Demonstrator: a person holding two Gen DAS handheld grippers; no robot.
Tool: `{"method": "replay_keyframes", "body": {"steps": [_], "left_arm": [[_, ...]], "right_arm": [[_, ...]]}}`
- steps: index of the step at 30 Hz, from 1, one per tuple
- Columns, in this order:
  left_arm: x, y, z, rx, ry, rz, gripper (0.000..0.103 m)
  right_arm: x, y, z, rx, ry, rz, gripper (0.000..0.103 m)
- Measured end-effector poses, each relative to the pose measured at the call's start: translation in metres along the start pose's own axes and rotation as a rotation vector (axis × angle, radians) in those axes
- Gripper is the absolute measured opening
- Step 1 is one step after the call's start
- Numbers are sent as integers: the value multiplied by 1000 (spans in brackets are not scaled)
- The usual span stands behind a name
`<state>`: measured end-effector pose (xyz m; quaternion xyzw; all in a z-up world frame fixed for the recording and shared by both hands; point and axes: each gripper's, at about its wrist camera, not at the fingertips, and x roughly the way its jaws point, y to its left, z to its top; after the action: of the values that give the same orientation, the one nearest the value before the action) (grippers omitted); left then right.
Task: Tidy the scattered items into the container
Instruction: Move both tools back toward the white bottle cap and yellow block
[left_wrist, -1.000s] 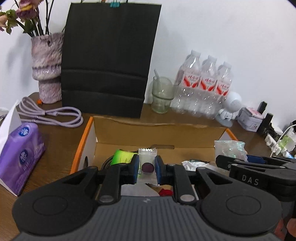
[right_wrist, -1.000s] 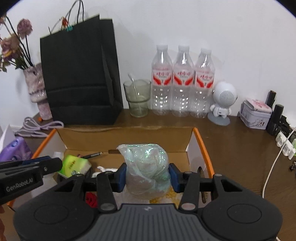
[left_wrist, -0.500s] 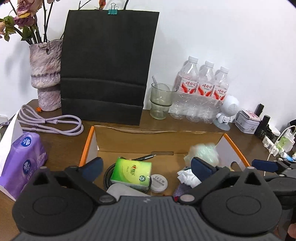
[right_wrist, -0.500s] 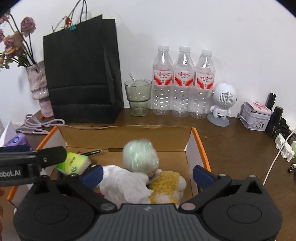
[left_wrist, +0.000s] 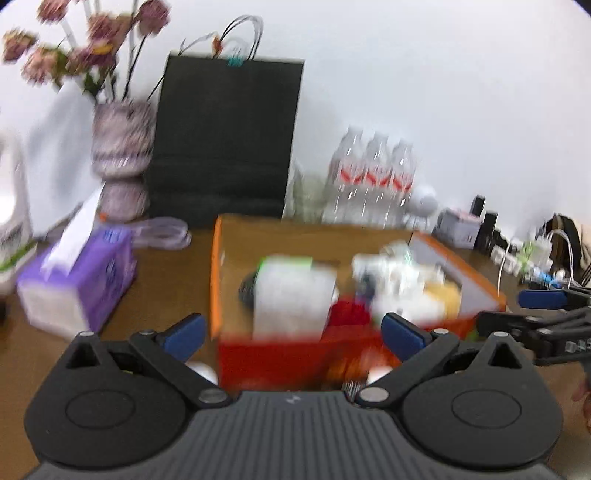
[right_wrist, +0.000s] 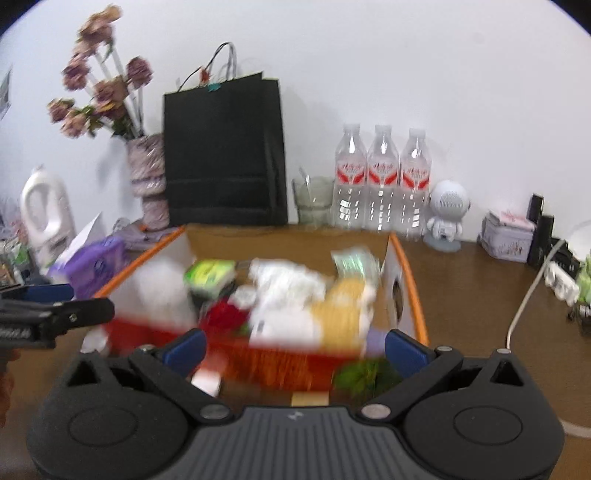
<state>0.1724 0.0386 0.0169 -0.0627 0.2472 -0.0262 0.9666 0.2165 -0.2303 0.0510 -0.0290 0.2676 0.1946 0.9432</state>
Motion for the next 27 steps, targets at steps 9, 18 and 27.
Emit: {"method": "replay_keyframes", "body": {"steps": [9,18,27], "left_arm": [[-20,3,-49,70,40,14,103],[-29,2,-64,59,51,33,103],[-36,-1,-63,62,14,54,103]], "right_arm": [[-12,18,-64,-35,35,-53,103],[-18,14,-73,-23,17,-93,103],[-20,13,-73,-14,3,-96,103]]}}
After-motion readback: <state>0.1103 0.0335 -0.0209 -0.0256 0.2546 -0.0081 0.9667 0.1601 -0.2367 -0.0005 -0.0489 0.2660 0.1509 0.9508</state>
